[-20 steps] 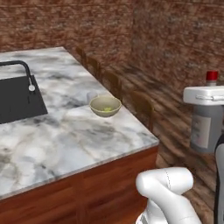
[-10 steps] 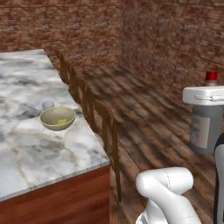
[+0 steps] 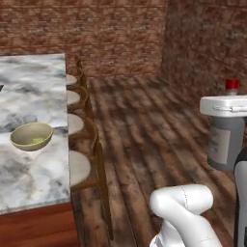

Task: There is a bowl on the dining counter. Grab a lemon wedge from the fridge and place it in the bowl. Then get the liquor bottle and glass cup from the cabinet and place them next to the bowl.

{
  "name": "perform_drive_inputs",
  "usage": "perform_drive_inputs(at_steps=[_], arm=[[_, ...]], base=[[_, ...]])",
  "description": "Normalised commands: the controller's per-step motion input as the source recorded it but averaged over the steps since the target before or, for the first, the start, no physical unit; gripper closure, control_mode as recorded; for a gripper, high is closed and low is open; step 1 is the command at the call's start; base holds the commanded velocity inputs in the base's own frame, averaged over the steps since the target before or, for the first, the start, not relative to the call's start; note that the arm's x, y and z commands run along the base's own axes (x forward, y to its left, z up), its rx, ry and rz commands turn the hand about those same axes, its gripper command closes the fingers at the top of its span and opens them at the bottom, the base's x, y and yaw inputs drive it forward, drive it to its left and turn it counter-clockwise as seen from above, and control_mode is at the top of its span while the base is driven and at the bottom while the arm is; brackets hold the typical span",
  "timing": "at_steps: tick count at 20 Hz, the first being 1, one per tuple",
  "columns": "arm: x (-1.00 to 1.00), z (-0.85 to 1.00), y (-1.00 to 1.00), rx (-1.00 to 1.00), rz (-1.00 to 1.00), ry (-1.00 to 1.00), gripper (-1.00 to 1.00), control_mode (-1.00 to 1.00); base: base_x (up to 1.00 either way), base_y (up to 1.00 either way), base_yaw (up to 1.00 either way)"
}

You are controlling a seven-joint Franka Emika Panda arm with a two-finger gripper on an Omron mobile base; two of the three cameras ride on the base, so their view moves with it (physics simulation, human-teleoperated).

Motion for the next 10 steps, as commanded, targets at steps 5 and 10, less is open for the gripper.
perform_drive_inputs(at_steps=[5,10], arm=[[0.0,0.0,0.0,0.0,0.0,0.0,1.0,1.0],[0.0,0.0,0.0,0.0,0.0,0.0,1.0,1.0]], base=[[0.7,-0.65,0.57],[0.66,-0.63,0.58]])
